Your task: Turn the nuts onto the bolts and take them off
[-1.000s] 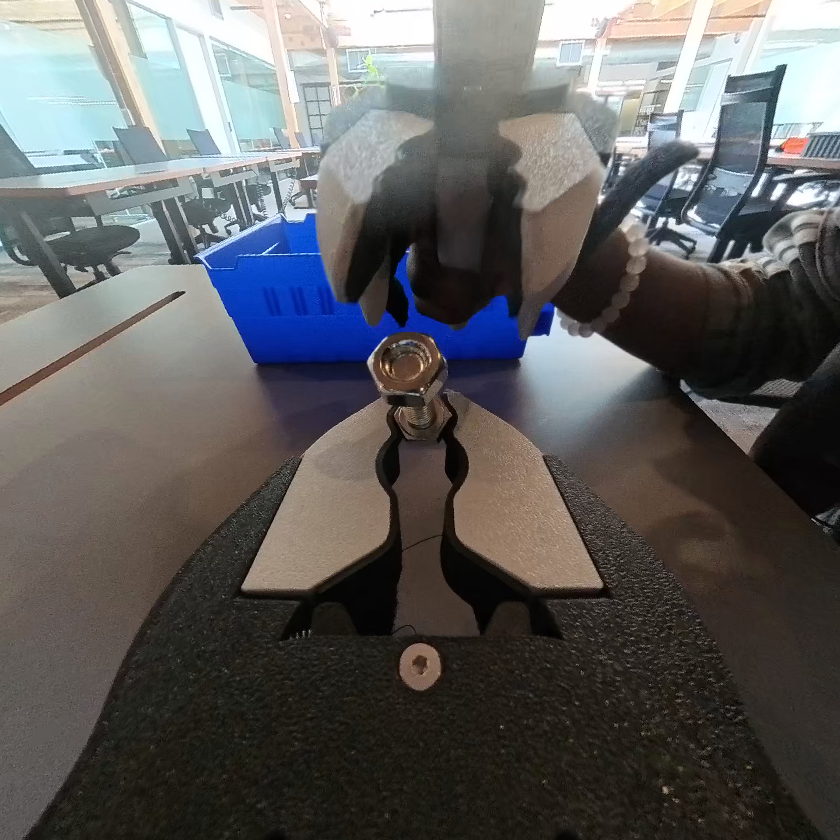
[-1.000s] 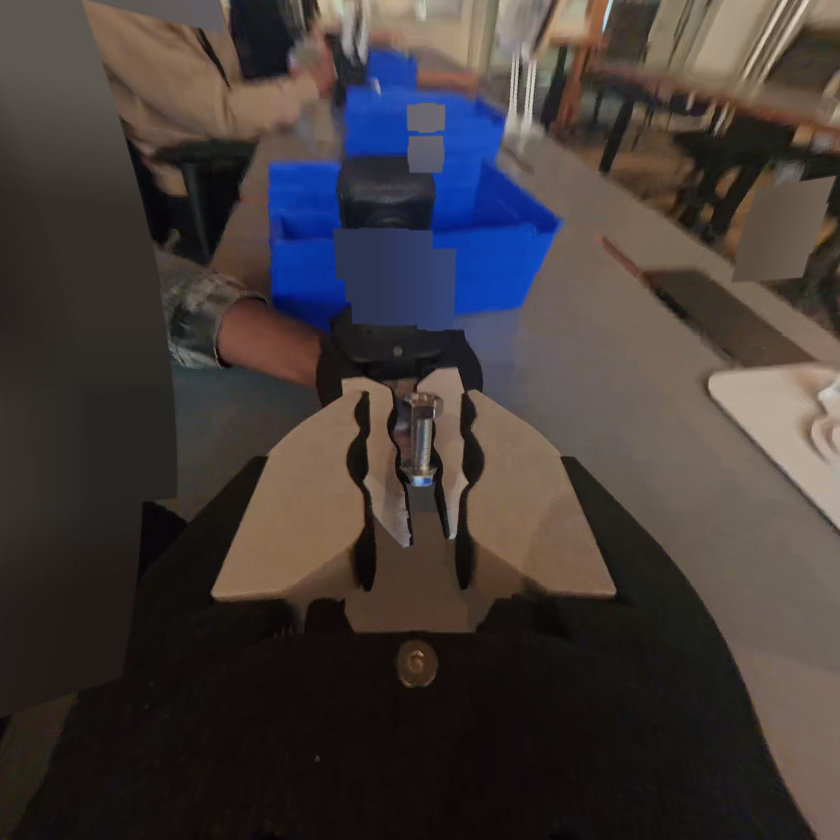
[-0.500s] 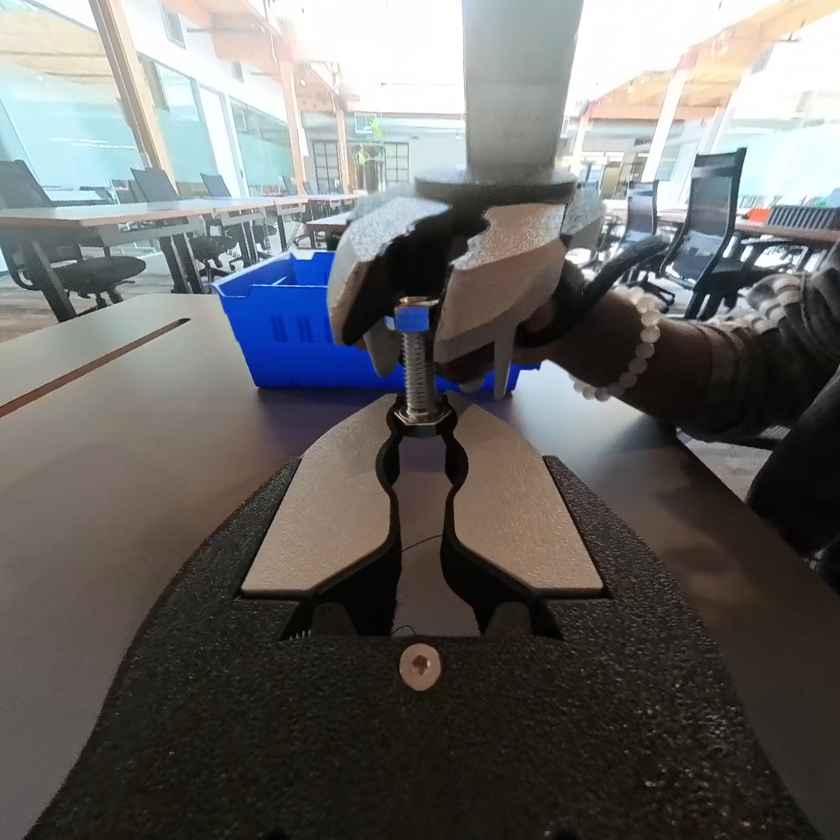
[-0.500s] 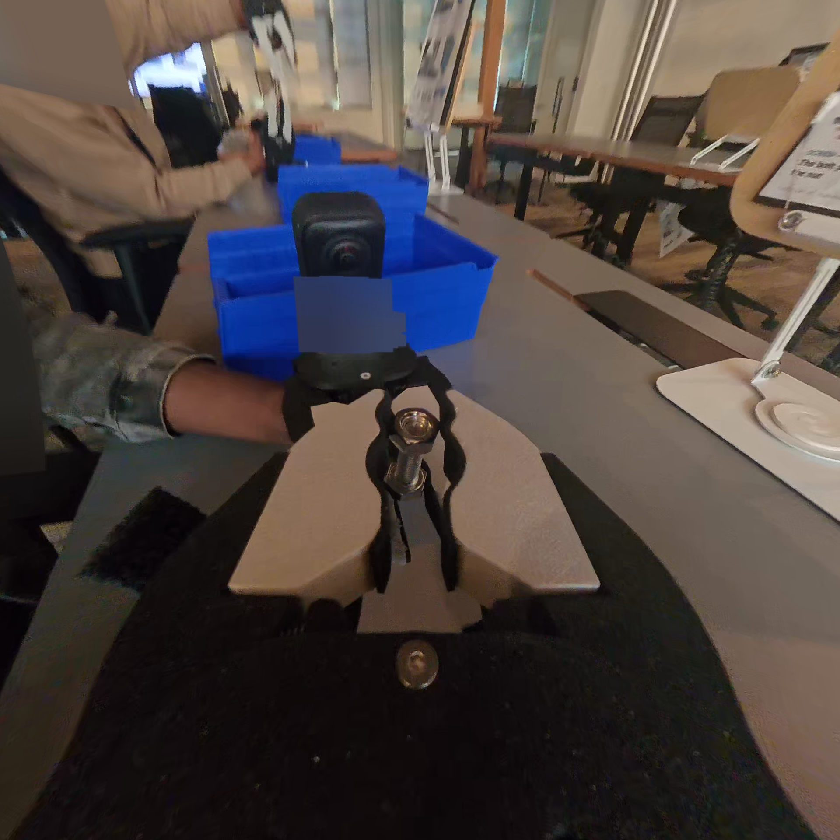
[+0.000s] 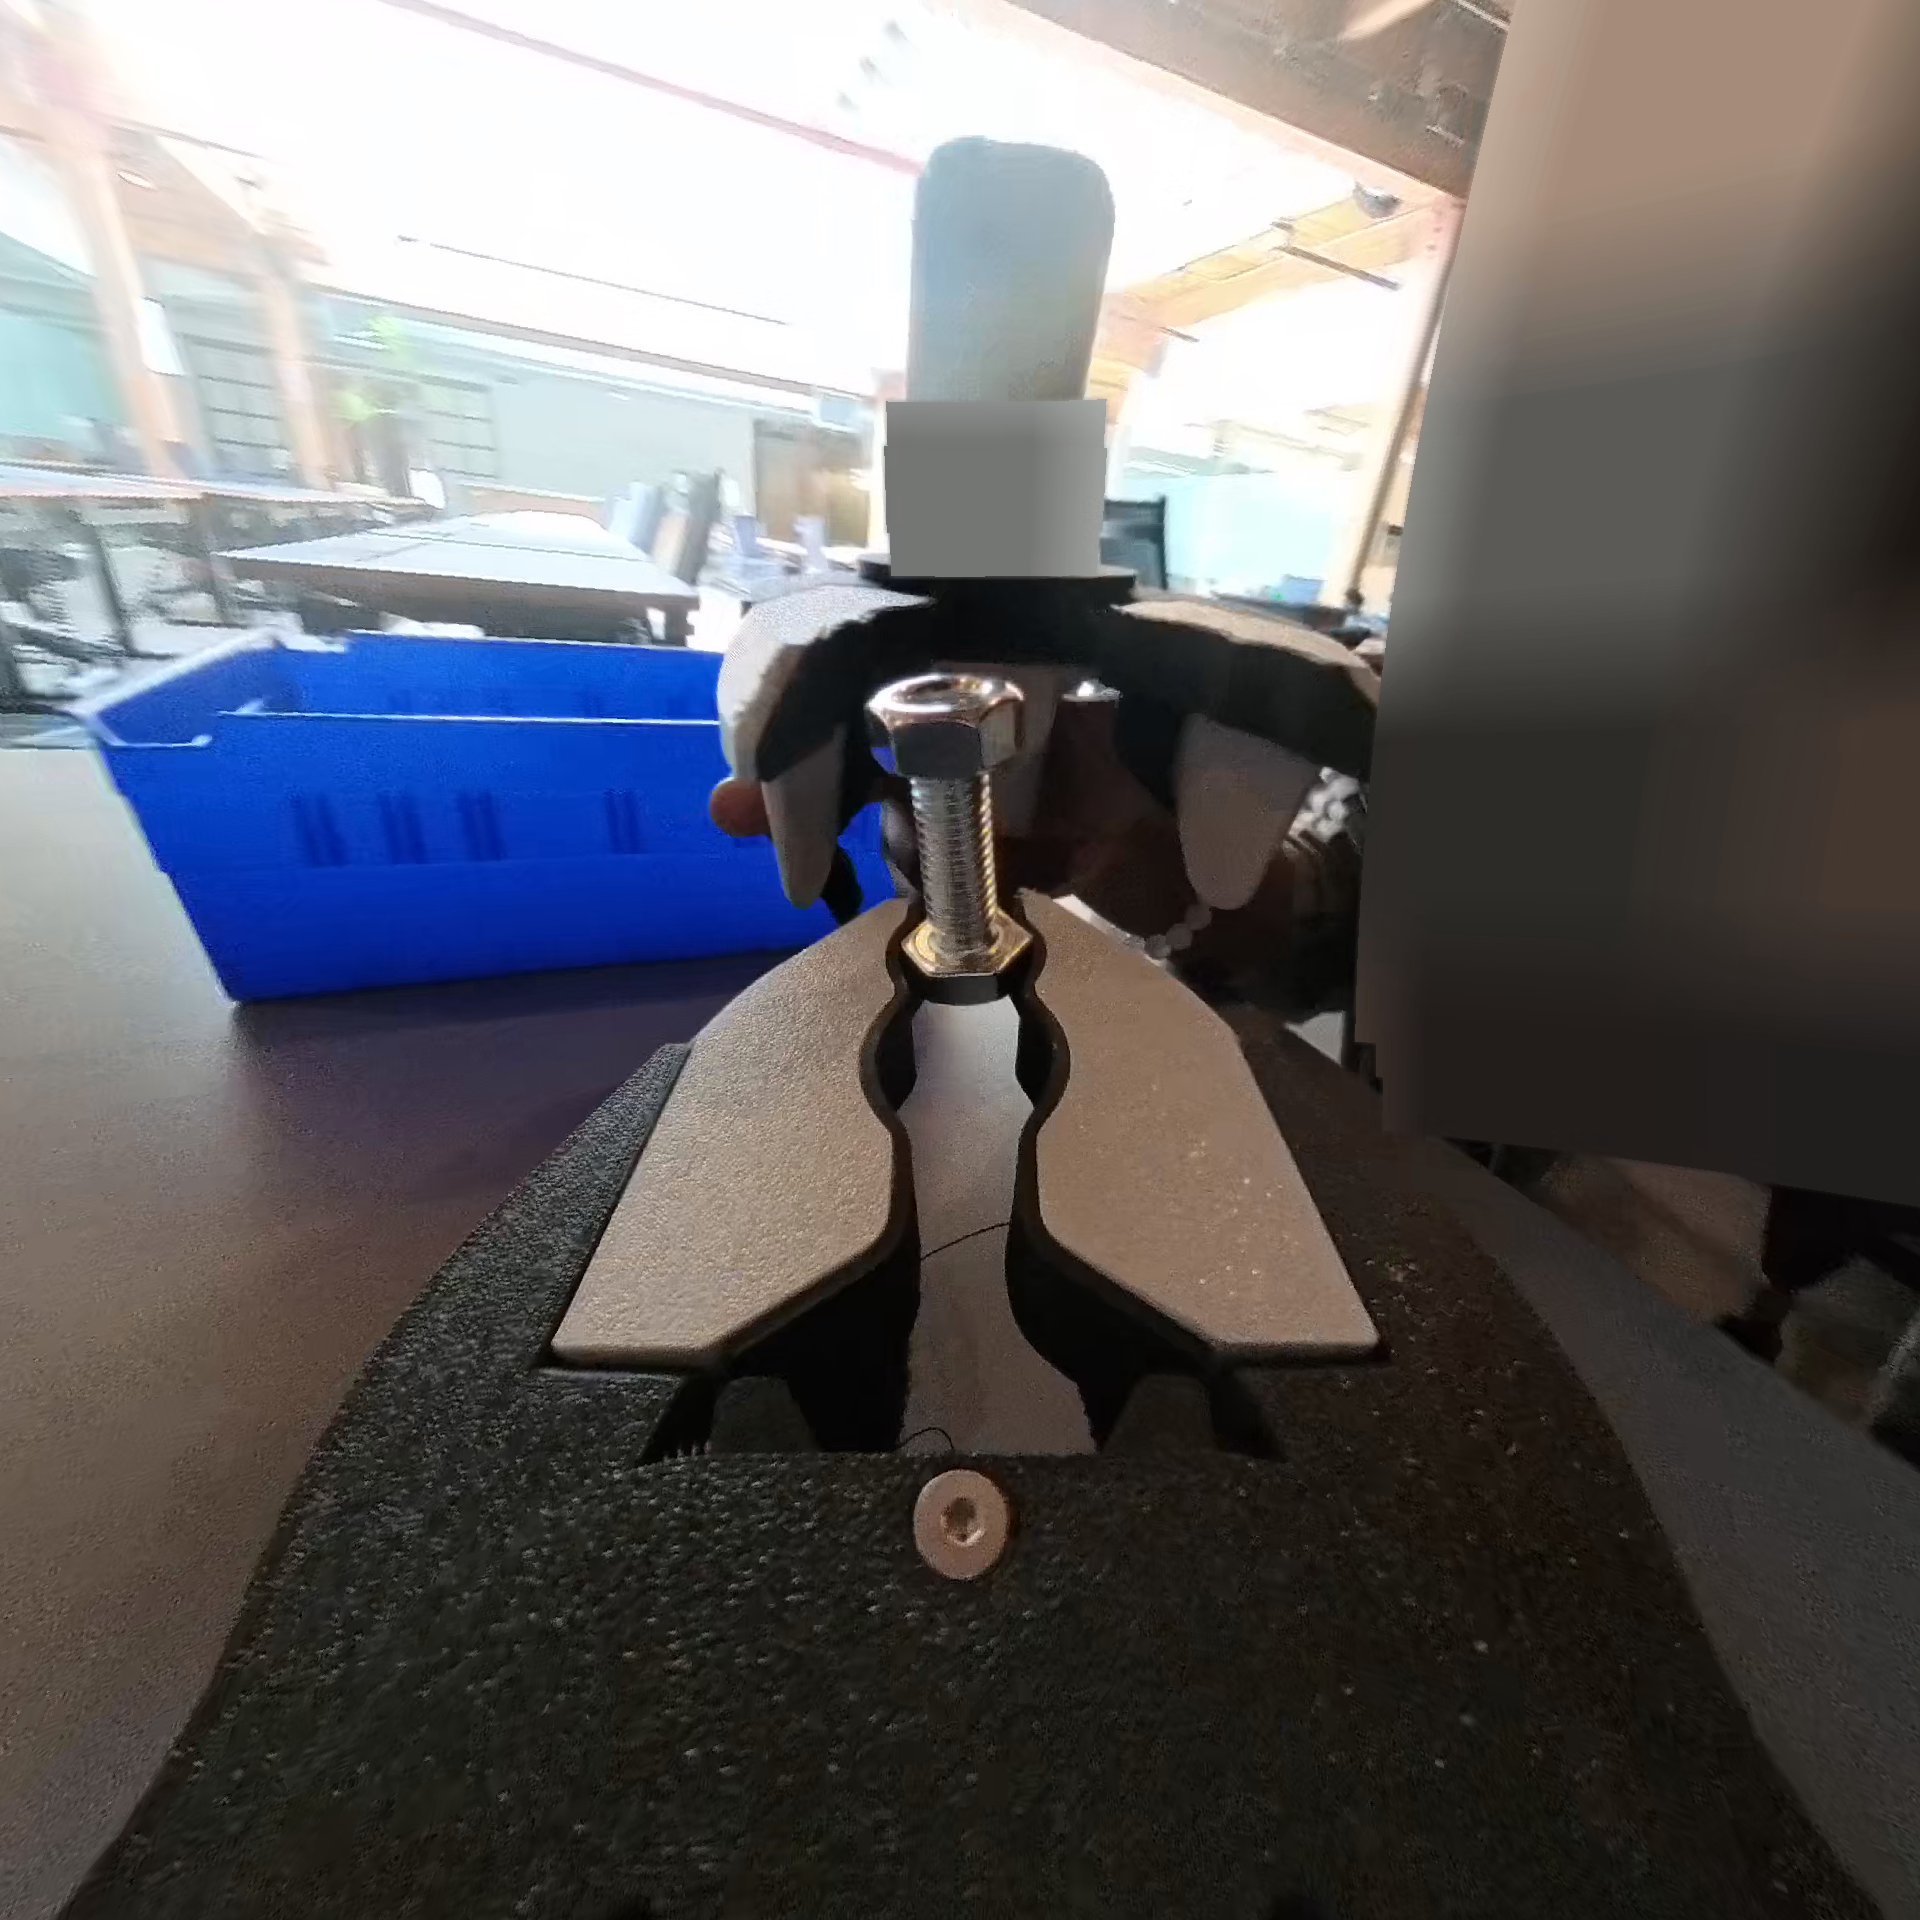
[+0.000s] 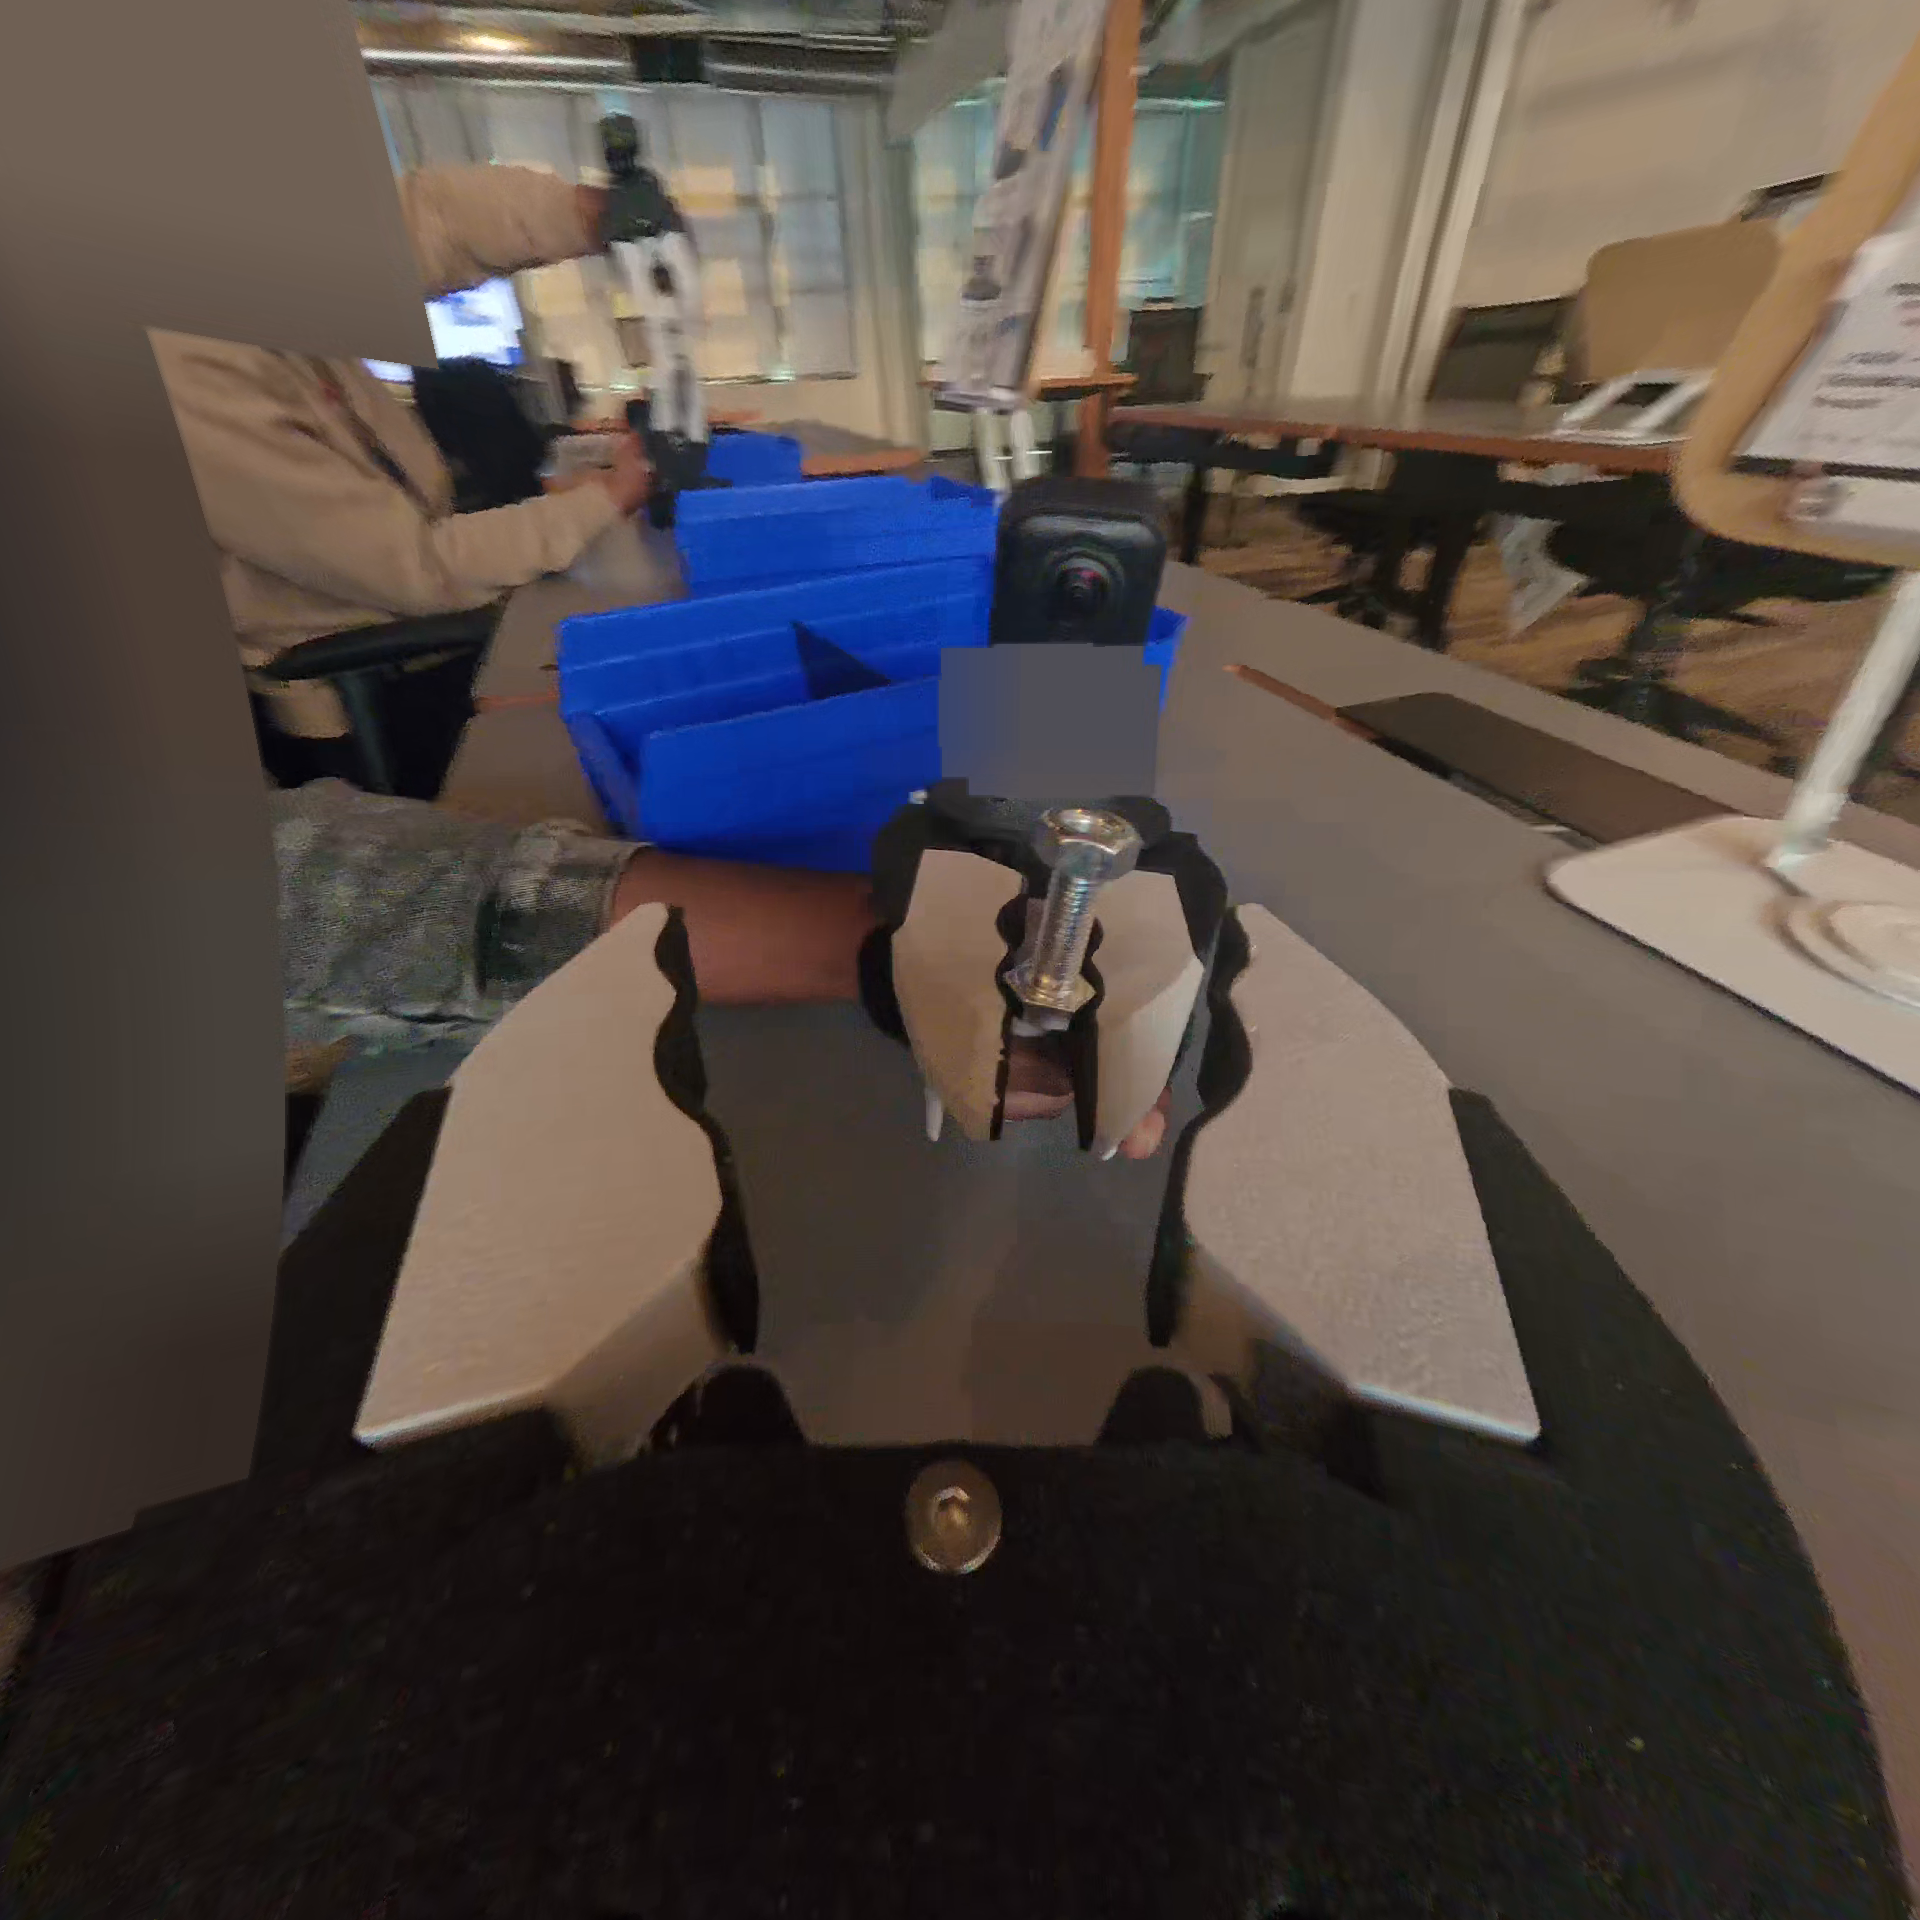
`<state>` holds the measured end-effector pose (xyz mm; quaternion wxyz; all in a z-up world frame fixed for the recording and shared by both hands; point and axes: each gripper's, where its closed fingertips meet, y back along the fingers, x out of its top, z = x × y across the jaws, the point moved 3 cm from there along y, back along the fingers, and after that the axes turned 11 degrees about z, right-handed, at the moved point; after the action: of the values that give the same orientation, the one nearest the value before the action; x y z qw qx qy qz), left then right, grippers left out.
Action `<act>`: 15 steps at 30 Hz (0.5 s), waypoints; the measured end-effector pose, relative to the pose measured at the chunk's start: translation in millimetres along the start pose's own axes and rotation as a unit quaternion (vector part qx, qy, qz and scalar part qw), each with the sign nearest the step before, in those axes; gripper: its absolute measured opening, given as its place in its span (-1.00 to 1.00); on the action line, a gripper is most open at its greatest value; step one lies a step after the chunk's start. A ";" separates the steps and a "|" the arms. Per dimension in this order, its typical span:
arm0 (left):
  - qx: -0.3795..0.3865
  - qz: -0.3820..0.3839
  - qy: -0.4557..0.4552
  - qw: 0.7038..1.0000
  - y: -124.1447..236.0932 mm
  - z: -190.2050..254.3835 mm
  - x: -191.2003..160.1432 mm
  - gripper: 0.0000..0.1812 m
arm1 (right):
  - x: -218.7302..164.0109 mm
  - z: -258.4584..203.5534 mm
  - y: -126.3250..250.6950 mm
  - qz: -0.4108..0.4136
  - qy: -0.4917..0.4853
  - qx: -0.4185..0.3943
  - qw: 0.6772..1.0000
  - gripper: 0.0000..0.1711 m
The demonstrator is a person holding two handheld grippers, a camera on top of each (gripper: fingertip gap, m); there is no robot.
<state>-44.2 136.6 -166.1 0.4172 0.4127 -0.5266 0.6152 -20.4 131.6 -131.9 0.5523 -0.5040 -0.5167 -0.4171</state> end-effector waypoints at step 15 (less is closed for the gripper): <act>-0.113 -0.076 -0.010 0.991 -24.7 -22.7 -18.6 -0.84 | 6.0 7.7 15.5 0.031 0.047 -0.140 0.989 -0.09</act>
<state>-16.5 160.1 -178.6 0.5014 0.4077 -0.5642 0.5139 -5.6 141.7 -128.2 0.5131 -0.5719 -0.4107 -0.4909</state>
